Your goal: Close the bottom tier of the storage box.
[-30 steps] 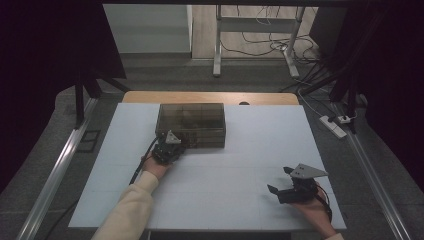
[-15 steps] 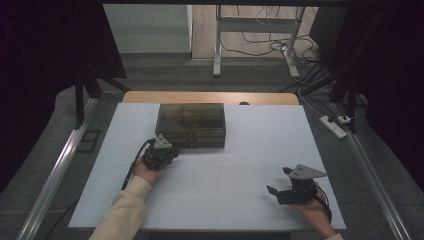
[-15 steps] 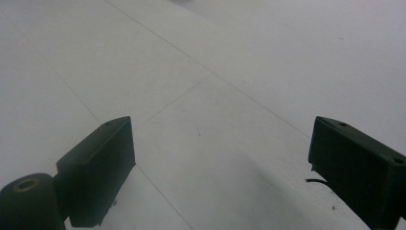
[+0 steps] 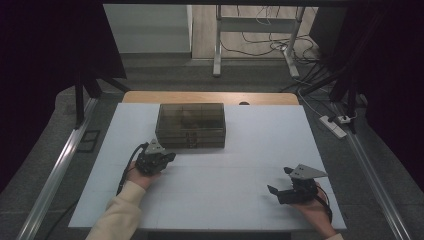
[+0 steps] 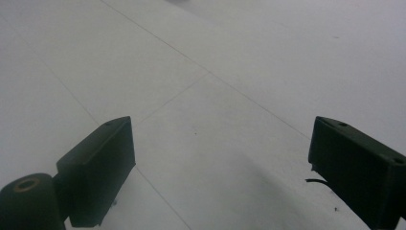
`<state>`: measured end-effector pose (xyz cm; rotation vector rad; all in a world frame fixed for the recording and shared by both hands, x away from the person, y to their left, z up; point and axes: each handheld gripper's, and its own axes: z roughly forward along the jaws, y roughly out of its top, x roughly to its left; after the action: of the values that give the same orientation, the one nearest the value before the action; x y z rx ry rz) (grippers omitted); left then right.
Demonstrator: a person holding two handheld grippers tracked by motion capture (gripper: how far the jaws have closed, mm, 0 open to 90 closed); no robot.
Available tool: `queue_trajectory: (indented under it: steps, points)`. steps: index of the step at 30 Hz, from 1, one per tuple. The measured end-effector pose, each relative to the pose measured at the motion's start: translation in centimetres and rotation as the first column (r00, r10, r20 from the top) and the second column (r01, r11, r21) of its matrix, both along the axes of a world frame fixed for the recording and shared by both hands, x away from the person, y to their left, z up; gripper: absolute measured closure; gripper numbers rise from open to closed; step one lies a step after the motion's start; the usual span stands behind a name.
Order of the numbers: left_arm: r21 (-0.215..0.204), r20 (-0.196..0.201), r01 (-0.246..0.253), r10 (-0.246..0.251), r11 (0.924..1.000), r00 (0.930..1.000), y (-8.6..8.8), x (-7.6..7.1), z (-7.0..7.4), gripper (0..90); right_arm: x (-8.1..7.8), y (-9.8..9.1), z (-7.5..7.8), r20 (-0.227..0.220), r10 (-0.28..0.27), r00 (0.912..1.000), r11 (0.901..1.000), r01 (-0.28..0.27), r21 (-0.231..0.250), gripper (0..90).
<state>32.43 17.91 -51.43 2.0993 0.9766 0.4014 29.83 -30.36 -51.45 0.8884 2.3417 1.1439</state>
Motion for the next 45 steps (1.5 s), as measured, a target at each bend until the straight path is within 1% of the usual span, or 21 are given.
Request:
queue_trajectory:
  steps: [5,7,10,16,20,21,23,26,28,32,38,45]
  points:
    - [-0.014,0.006,-0.008,0.008,0.9999,1.0000,0.7,-1.6,0.0,88.7,0.0,-0.1,0.0,-0.002,0.000,1.0000,1.0000,0.000,-0.002,8.5]
    - [-0.029,0.005,-0.011,0.011,0.9995,0.9999,1.2,-2.3,-0.1,88.7,0.0,-0.1,0.0,0.000,-0.006,1.0000,1.0000,0.006,-0.002,8.4]
    - [-0.052,0.005,-0.017,0.017,0.9985,0.9998,1.9,-3.2,-0.2,88.7,0.0,0.0,0.0,-0.005,0.001,1.0000,1.0000,-0.001,-0.005,8.4]
    - [-0.082,0.006,-0.023,0.023,0.9964,0.9997,2.6,-4.3,-0.2,88.7,0.0,0.1,-0.1,-0.006,0.003,1.0000,1.0000,-0.003,-0.009,8.5]
    - [-0.081,0.006,-0.023,0.023,0.9964,0.9997,2.8,-5.0,-0.3,88.4,0.0,0.0,-0.1,-0.007,0.003,1.0000,1.0000,-0.003,-0.009,8.4]
    - [-0.082,0.005,-0.029,0.030,0.9962,0.9996,2.9,-5.1,-0.4,84.2,0.0,0.0,-0.1,-0.008,0.003,1.0000,1.0000,-0.003,-0.009,8.4]
    - [-0.082,0.002,-0.041,0.041,0.9958,0.9991,3.0,-5.3,-0.5,71.3,0.0,0.0,-0.1,-0.008,0.004,1.0000,0.9999,-0.004,-0.010,8.4]
    - [-0.089,0.002,-0.046,0.047,0.9950,0.9989,3.2,-5.7,-0.5,63.9,0.0,0.0,-0.1,-0.009,0.003,1.0000,0.9999,-0.003,-0.010,8.4]
    - [-0.091,-0.005,-0.056,0.056,0.9942,0.9984,3.3,-6.0,-0.5,56.4,0.0,0.0,-0.1,-0.007,0.002,1.0000,1.0000,-0.002,-0.009,8.5]
    - [-0.085,-0.023,-0.071,0.069,0.9938,0.9973,3.3,-6.4,-0.7,46.9,0.0,0.1,-0.1,-0.009,0.002,1.0000,0.9999,-0.002,-0.013,8.5]
    - [-0.080,-0.028,-0.084,0.082,0.9933,0.9962,3.3,-6.6,-0.8,40.0,0.1,0.1,-0.1,-0.008,0.000,1.0000,0.9999,0.000,-0.014,8.4]
    - [-0.073,-0.025,-0.082,0.080,0.9940,0.9965,3.2,-6.5,-0.9,38.8,0.1,0.0,-0.1,-0.006,-0.003,1.0000,0.9999,0.003,-0.011,8.4]
